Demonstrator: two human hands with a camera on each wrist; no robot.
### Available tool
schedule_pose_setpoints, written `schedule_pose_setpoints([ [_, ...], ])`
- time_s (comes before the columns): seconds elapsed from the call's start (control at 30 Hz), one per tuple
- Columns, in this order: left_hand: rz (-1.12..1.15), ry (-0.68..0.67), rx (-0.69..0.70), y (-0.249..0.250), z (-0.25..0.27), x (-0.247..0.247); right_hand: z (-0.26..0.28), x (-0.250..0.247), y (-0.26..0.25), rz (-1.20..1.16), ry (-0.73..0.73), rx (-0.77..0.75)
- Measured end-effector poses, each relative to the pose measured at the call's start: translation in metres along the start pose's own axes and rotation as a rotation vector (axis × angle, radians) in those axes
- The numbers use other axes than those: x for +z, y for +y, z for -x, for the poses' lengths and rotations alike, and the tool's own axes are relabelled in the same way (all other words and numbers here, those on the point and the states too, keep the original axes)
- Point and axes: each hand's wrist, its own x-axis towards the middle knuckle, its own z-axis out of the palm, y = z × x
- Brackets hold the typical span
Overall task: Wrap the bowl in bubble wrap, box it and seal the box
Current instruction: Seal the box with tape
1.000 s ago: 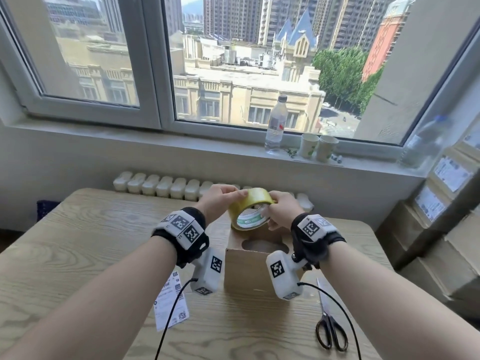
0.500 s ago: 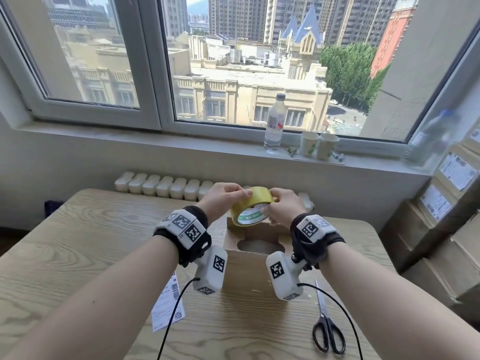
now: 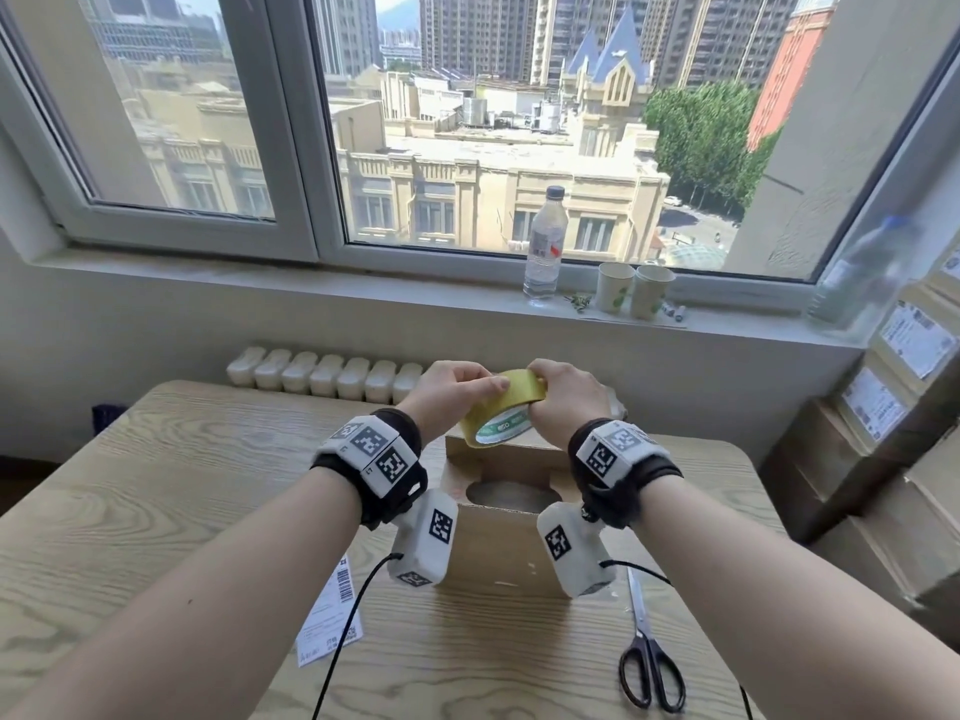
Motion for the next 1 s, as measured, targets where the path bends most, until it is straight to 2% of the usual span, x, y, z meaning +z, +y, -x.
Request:
schedule_pose_setpoints([
  [0.2, 0.041, -0.001, -0.022, 0.0, 0.001, -0.001, -0.007, 0.014, 0.008, -0.212, -0.086, 0.079],
  [0.43, 0.04, -0.007, -0.075, 0.008, 0.002, 0.007, 0.002, 0.003, 0.002, 0.032, 0.004, -0.042],
  [0.73, 0.183, -0.032, -0.167, 0.015, 0.007, 0.006, -0.001, 0.006, 0.006, -0.038, -0.013, 0.037],
  [1.0, 0.201, -0.039, -0.175, 0.008, 0.006, 0.003, -0.003, 0.012, 0.005, -0.049, -0.019, -0.006],
])
